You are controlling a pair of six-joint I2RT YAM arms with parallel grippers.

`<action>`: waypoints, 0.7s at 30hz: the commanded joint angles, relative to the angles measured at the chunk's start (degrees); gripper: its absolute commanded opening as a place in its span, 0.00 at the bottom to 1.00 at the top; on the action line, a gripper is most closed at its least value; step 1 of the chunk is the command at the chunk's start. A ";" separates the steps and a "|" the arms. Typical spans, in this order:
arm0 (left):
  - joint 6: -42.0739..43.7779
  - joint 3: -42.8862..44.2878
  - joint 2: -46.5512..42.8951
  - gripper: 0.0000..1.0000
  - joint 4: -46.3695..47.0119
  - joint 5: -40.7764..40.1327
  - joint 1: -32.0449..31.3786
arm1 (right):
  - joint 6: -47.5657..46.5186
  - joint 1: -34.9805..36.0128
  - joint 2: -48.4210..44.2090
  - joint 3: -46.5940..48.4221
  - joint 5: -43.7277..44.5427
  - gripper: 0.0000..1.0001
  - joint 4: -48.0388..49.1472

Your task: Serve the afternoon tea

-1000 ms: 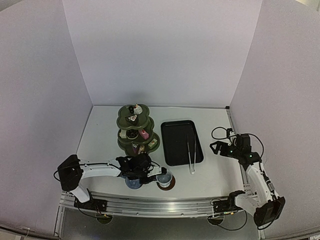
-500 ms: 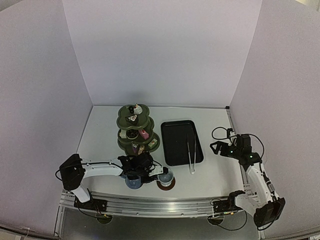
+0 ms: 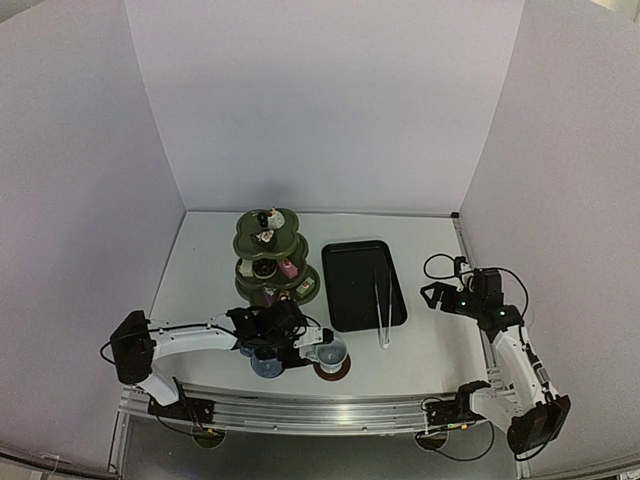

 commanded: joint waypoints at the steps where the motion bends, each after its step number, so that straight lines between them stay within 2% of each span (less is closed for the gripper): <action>1: 0.62 3.62 -8.60 0.93 -0.82 -5.58 0.36 | -2.85 -0.11 -0.60 0.34 7.05 0.98 2.01; 5: -1.71 5.82 -11.67 0.96 -2.10 -4.65 4.22 | -7.75 -0.14 -0.54 1.29 12.90 0.98 4.40; 9: -9.84 6.99 -14.02 0.99 -1.00 -0.61 13.53 | -11.33 -0.12 1.24 2.93 13.64 0.98 6.90; 14: -18.04 3.06 -19.08 1.00 2.99 1.17 29.77 | -11.62 -0.11 1.77 1.35 16.15 0.98 14.50; 18: -30.94 -2.45 -25.20 1.00 7.67 6.02 47.53 | -9.53 -0.11 -0.25 -3.58 22.30 0.98 26.03; 21: -35.29 -7.34 -31.77 1.00 9.82 6.92 59.00 | -11.25 -0.14 -1.95 -7.43 22.23 0.98 33.32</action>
